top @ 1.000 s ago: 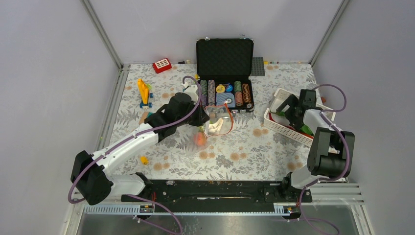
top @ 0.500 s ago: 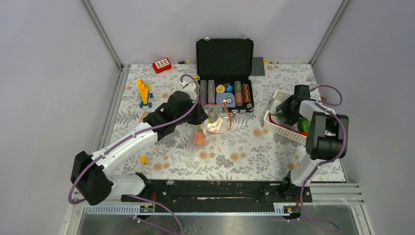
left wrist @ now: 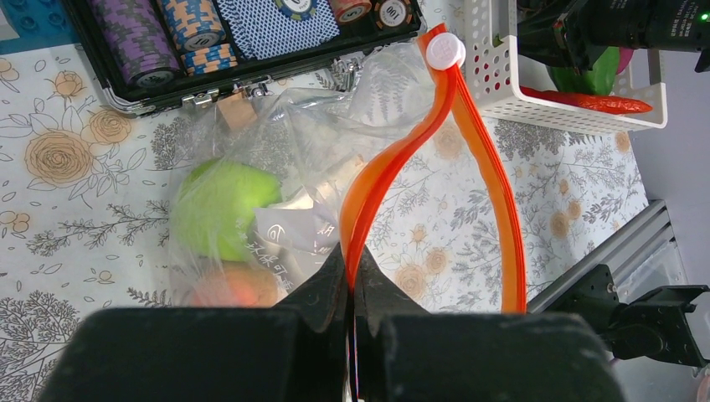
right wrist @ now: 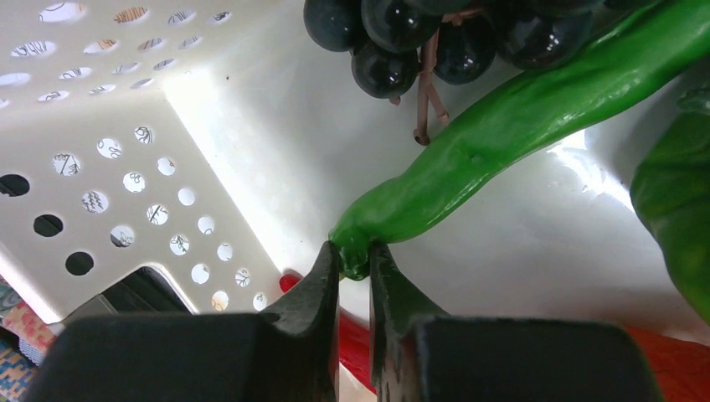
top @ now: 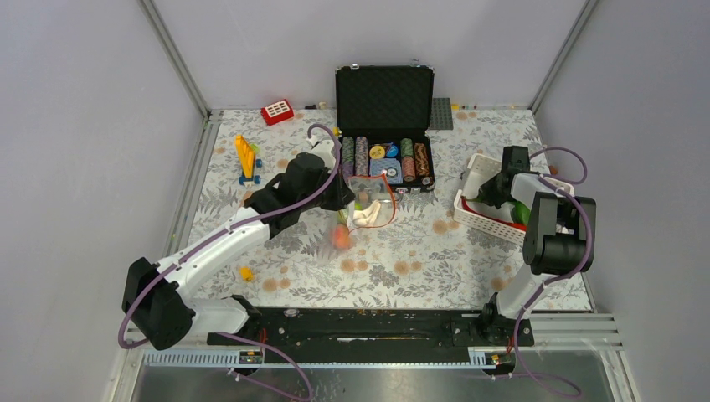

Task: Place the food in the zip-top bag and seal the zipper
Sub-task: Pick up the fake vegetable from the bin.

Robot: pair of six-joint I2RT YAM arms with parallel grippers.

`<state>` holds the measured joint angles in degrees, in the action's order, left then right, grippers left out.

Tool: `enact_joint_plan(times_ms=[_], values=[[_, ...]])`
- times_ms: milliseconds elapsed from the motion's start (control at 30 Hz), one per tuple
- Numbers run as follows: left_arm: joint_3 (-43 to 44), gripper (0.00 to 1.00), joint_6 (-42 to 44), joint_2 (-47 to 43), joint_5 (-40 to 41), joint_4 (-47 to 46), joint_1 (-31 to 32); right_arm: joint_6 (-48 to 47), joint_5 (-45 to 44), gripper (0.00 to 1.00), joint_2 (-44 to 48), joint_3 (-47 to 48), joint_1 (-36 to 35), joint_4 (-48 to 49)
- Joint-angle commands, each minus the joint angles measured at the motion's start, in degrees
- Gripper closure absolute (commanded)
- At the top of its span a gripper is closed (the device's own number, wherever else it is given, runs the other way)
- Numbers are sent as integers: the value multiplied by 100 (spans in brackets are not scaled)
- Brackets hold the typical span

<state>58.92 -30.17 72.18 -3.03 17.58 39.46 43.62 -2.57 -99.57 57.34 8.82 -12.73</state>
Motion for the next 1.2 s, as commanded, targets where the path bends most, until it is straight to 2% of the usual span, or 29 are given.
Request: enact_joint_plan(times_ms=[0, 167, 633, 833, 933, 1033, 1167], values=[[263, 100, 42, -55, 87, -132, -37, -73, -224, 98, 30, -5, -22, 28], [227, 100, 61, -139, 172, -128, -45, -224, -334, 100, 385, -28, -25, 19], [173, 100, 46, -151, 66, -242, -63, -987, -419, 100, 2527, -496, -25, -123], [140, 100, 10, -130, -25, -343, -79, -1544, 18, 100, 3197, -513, -22, -130], [138, 100, -52, -92, -96, -368, -78, -1748, 675, 100, 3553, -633, -48, -60], [162, 100, -118, -58, -95, -379, -73, -1976, 1033, 100, 4086, -837, -426, 210], [250, 100, -217, 16, -159, -371, -79, -2309, 884, 100, 4670, -866, -1628, 450]])
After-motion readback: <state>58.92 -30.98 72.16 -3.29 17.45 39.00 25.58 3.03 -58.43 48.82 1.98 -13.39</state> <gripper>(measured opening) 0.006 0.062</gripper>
